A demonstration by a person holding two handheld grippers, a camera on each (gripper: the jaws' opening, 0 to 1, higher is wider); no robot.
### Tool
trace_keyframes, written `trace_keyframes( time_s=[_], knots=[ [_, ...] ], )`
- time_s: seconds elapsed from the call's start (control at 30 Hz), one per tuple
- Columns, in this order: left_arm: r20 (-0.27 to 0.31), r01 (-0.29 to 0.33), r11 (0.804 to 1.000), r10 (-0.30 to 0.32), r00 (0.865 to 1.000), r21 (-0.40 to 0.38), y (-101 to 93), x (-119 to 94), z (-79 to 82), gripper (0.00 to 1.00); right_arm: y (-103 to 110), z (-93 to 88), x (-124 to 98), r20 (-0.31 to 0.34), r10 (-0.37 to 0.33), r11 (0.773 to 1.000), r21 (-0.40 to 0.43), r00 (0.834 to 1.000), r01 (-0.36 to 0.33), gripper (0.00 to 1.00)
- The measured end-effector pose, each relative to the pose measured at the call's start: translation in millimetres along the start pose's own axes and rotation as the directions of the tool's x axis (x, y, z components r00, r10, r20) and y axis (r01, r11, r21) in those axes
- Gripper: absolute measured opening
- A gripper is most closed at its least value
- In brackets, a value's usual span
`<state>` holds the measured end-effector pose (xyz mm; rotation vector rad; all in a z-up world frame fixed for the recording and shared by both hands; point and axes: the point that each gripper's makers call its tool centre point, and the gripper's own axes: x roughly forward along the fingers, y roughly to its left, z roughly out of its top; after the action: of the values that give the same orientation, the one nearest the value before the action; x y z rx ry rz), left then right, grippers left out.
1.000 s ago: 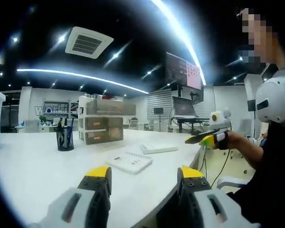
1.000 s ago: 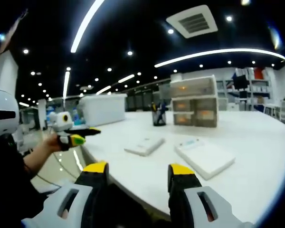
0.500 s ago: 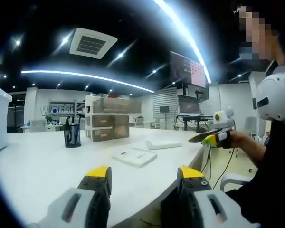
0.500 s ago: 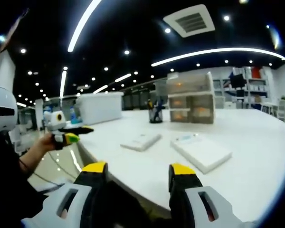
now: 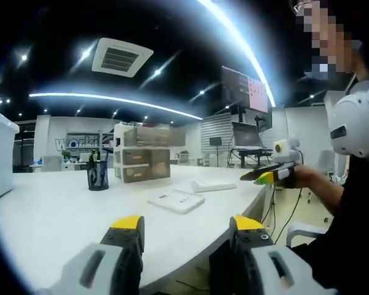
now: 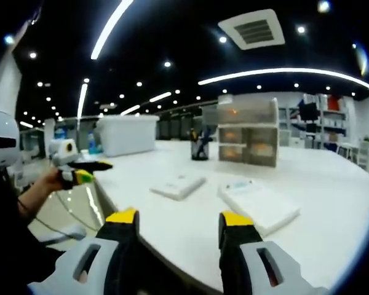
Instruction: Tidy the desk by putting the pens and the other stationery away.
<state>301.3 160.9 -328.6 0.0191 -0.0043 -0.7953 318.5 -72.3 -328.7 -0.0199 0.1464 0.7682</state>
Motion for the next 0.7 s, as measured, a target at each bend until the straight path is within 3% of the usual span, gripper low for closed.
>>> trace_keyframes(
  time_s=[0.7],
  knots=[
    [-0.017,0.017,1.000,-0.016,1.000,0.014,-5.3,-10,-0.7,0.57,-4,0.0,54,-0.076,0.054,0.997,-0.060,0.996,-0.058,0.36]
  ],
)
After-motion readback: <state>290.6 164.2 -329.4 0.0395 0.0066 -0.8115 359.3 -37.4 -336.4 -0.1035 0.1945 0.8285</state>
